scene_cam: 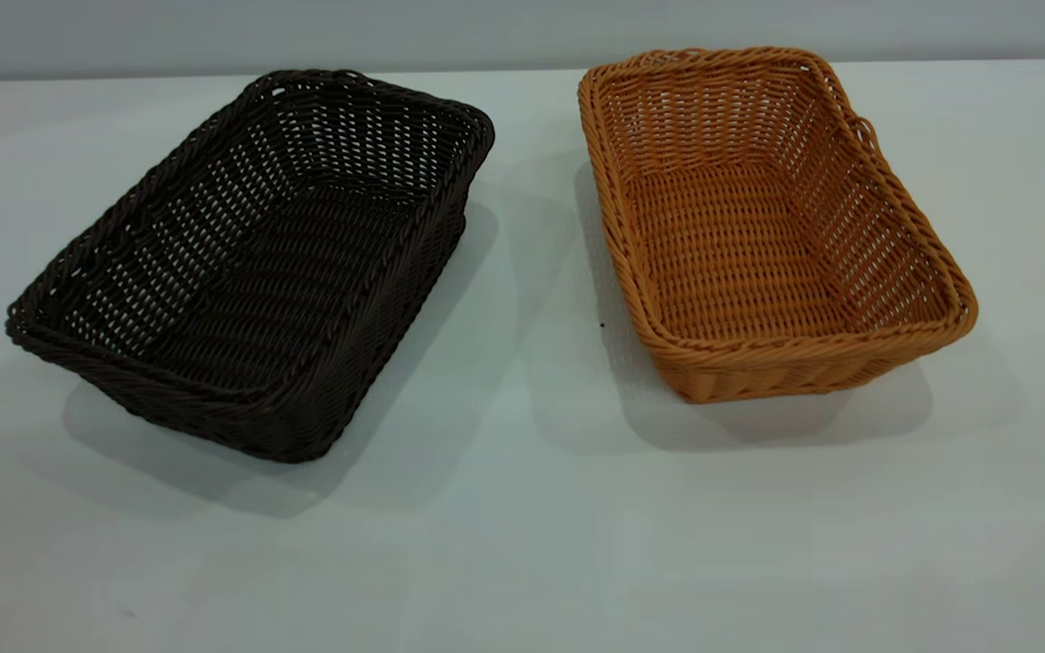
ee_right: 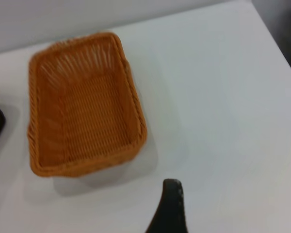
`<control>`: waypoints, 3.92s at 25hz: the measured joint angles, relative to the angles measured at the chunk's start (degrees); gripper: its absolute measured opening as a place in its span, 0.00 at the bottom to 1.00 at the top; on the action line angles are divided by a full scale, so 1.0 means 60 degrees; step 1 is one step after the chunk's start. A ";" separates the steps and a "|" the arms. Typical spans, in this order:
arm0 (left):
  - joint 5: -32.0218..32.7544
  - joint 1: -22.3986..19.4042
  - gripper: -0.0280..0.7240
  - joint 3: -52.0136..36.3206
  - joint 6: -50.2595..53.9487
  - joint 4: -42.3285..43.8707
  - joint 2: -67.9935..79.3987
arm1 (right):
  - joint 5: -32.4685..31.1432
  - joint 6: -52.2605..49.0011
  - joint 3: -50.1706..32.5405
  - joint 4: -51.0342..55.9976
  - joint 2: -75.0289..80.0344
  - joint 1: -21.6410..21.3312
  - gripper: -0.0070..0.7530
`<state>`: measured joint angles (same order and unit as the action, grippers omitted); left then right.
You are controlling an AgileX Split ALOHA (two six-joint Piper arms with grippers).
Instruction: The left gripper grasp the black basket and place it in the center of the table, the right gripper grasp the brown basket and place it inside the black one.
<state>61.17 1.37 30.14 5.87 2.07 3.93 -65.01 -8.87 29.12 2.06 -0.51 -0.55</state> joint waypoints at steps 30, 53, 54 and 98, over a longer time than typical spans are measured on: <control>-0.7244 0.0573 0.81 0.4930 -0.1518 -0.0579 1.5889 | 0.1530 0.0041 0.0650 -0.0231 0.3482 0.0000 0.79; -0.8053 0.1233 0.43 0.8122 -0.2980 -0.0507 2.1628 | 0.2984 0.0084 0.1381 0.2030 0.9211 0.0000 0.79; -0.8101 0.1233 0.36 0.8141 -0.3015 -0.0507 2.1635 | 0.3119 0.0144 0.1381 0.2215 0.9565 0.0000 0.79; -0.8131 0.1241 0.15 0.8514 -0.4586 -0.0205 1.9975 | 0.5010 0.5609 0.2986 1.4425 2.1098 0.0404 0.67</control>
<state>12.38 8.81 81.22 -21.64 0.84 123.78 -34.95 24.78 47.03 88.61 126.08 1.87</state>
